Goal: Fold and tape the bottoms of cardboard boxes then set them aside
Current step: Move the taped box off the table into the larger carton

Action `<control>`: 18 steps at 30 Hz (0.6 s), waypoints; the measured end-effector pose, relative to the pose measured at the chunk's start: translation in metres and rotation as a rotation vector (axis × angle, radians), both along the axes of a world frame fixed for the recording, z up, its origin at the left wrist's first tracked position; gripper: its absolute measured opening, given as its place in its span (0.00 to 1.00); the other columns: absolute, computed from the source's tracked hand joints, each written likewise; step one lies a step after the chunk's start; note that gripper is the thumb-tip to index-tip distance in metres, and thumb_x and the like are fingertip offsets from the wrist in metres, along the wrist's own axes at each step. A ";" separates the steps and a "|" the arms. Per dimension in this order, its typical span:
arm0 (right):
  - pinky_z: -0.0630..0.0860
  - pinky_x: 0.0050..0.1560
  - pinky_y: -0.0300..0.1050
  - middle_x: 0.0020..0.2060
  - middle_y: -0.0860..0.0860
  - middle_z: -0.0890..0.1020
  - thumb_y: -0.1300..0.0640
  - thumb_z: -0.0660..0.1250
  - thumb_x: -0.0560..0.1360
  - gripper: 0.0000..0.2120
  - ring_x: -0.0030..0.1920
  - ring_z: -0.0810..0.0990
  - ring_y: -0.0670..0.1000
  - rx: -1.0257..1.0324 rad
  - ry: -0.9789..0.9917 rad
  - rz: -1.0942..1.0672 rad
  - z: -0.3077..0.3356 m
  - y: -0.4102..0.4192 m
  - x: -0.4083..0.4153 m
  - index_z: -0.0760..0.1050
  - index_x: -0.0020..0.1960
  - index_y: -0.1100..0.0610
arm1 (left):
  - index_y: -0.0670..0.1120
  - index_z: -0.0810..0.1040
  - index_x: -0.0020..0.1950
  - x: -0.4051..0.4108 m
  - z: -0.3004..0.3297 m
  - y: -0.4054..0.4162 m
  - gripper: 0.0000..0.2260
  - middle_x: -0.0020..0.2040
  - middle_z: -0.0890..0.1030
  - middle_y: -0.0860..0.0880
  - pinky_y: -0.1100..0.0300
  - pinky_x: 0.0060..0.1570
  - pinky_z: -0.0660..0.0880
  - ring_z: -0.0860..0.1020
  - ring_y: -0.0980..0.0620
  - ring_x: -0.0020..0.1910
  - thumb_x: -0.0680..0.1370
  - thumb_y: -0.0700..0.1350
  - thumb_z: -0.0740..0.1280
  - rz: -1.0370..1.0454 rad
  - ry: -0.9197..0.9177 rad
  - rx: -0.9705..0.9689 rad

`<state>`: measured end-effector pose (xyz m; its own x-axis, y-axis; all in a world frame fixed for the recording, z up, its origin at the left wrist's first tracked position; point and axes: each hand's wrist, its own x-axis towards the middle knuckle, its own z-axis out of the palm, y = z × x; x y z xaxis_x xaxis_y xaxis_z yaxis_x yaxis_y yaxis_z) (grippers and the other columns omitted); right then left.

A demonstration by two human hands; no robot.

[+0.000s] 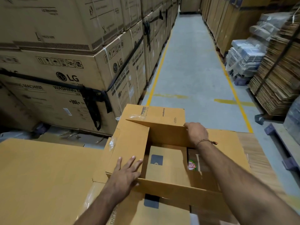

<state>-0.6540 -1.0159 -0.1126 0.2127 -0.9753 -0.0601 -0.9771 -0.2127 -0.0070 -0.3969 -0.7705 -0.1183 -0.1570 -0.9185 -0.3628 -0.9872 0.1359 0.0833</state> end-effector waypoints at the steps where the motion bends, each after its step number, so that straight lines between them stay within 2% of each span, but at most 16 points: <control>1: 0.83 0.52 0.50 0.51 0.54 0.83 0.63 0.58 0.83 0.14 0.52 0.82 0.56 -0.009 -0.002 -0.016 0.000 -0.001 0.000 0.79 0.60 0.51 | 0.55 0.77 0.67 0.000 -0.001 0.000 0.11 0.86 0.44 0.54 0.34 0.80 0.37 0.36 0.48 0.84 0.86 0.52 0.62 0.000 0.001 -0.004; 7: 0.83 0.49 0.47 0.49 0.50 0.85 0.61 0.61 0.83 0.14 0.50 0.83 0.54 -0.054 0.000 -0.022 -0.017 -0.012 -0.005 0.80 0.60 0.47 | 0.55 0.77 0.66 0.000 -0.005 0.001 0.10 0.86 0.44 0.55 0.36 0.79 0.35 0.36 0.49 0.84 0.86 0.52 0.62 0.014 0.009 -0.023; 11: 0.81 0.44 0.45 0.47 0.51 0.84 0.62 0.61 0.82 0.13 0.49 0.83 0.54 -0.050 0.027 0.019 -0.019 -0.011 -0.008 0.80 0.58 0.48 | 0.55 0.77 0.65 0.002 -0.008 0.004 0.10 0.86 0.43 0.55 0.36 0.80 0.36 0.36 0.49 0.84 0.85 0.53 0.62 0.010 0.000 -0.019; 14: 0.80 0.45 0.49 0.53 0.53 0.82 0.60 0.64 0.82 0.12 0.53 0.81 0.56 -0.065 0.052 0.100 -0.014 -0.002 -0.007 0.75 0.64 0.52 | 0.56 0.76 0.67 0.001 -0.006 0.007 0.12 0.85 0.41 0.56 0.36 0.80 0.38 0.35 0.49 0.83 0.86 0.54 0.61 0.008 -0.024 -0.003; 15: 0.80 0.50 0.51 0.58 0.55 0.80 0.57 0.67 0.81 0.17 0.57 0.79 0.57 -0.066 0.043 0.130 -0.015 0.002 -0.007 0.71 0.69 0.54 | 0.56 0.76 0.68 0.000 -0.005 0.007 0.12 0.85 0.40 0.57 0.36 0.80 0.37 0.34 0.49 0.83 0.86 0.54 0.61 0.013 -0.029 0.000; 17: 0.76 0.64 0.54 0.71 0.61 0.71 0.51 0.75 0.76 0.40 0.71 0.70 0.60 -0.059 0.019 0.136 -0.016 0.018 -0.008 0.58 0.80 0.56 | 0.57 0.75 0.69 -0.002 -0.003 0.007 0.13 0.85 0.40 0.57 0.37 0.80 0.36 0.34 0.49 0.83 0.86 0.55 0.61 0.017 -0.034 0.005; 18: 0.71 0.70 0.55 0.77 0.64 0.63 0.52 0.79 0.73 0.51 0.77 0.62 0.63 -0.086 0.038 0.111 -0.017 0.029 -0.010 0.49 0.83 0.55 | 0.57 0.75 0.70 -0.002 -0.002 0.007 0.14 0.85 0.40 0.56 0.37 0.80 0.36 0.34 0.48 0.83 0.86 0.55 0.61 0.016 -0.038 0.006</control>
<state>-0.6636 -0.9870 -0.1294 0.3188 -0.9477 0.0123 -0.9467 -0.3178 0.0525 -0.3990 -0.7634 -0.1205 -0.1286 -0.9185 -0.3739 -0.9917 0.1198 0.0468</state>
